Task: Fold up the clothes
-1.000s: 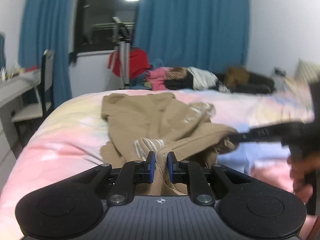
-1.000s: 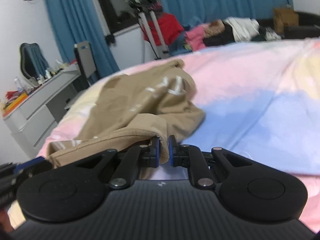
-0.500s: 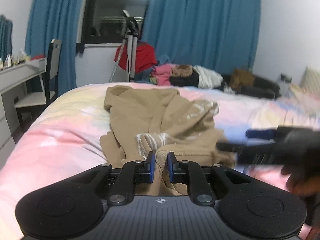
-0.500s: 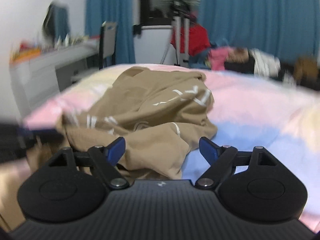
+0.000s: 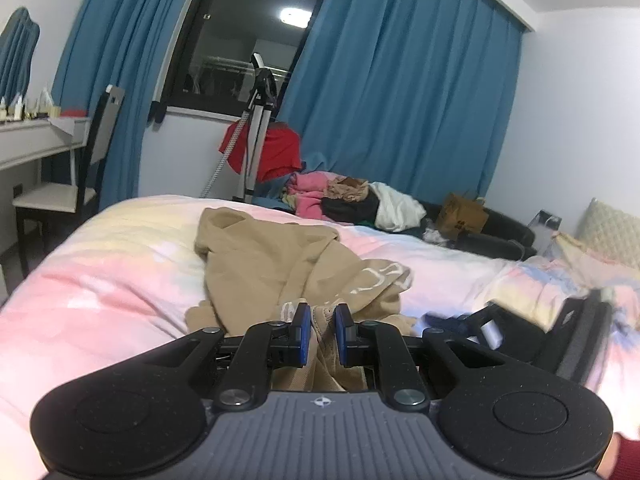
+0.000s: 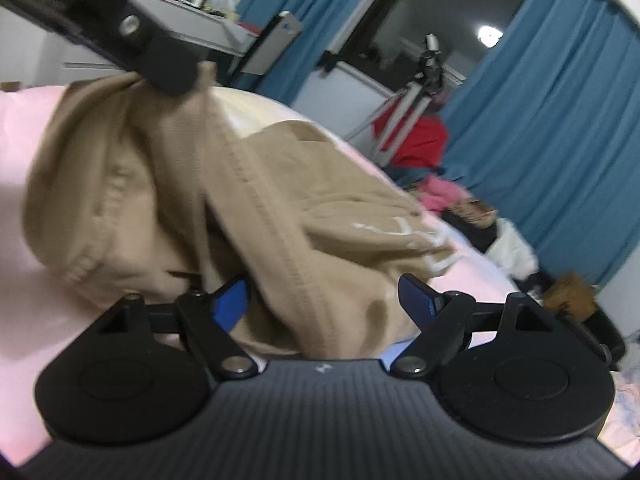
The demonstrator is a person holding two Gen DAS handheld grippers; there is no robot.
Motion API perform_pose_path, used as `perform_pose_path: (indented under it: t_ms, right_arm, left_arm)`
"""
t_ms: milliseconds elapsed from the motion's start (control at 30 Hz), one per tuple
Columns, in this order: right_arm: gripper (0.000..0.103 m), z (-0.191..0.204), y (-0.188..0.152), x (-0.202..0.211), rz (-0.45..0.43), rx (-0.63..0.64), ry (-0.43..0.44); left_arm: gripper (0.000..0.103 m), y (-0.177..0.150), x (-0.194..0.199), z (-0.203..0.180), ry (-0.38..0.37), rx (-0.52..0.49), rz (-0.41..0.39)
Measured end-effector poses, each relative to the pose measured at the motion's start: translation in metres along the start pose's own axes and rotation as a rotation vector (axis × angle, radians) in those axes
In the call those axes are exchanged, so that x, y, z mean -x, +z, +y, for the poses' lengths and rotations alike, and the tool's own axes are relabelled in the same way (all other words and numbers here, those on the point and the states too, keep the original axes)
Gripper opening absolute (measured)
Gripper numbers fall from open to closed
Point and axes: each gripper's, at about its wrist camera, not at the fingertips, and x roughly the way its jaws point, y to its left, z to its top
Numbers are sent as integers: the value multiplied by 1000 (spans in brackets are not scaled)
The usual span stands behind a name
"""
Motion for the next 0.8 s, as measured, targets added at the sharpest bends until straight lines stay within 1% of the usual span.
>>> perform_pose_path:
  t_ms: [100, 200, 300, 333, 367, 500, 600, 633, 667, 800]
  right_arm:
    - [82, -16, 1, 10, -10, -81, -69]
    - [82, -33, 0, 21, -19, -176, -119]
    - [82, -47, -2, 24, -29, -239, -133]
    - [82, -49, -4, 23, -27, -252, -131]
    - [82, -51, -5, 22, -20, -267, -125]
    - [82, -63, -13, 16, 10, -406, -67]
    - [82, -73, -19, 12, 32, -510, -23]
    - [82, -76, -20, 11, 39, -544, -8]
    - [82, -79, -22, 10, 47, -579, 6]
    - [82, -92, -30, 4, 77, -717, 66]
  left_arm:
    - [15, -2, -5, 1, 30, -3, 22]
    - [19, -5, -8, 0, 46, -33, 37]
    - [20, -10, -10, -10, 63, -120, 51]
    - [22, -12, -10, -15, 69, -165, 49]
    - [26, -15, -10, -20, 75, -211, 47]
    - [31, -26, -6, -38, 71, -368, 14]
    - [38, -36, -3, -52, 48, -492, 4]
    - [41, -41, -3, -58, 51, -538, 0]
    - [42, -48, -5, -63, 63, -584, -4]
    - [43, -73, -15, -84, 115, -764, -18]
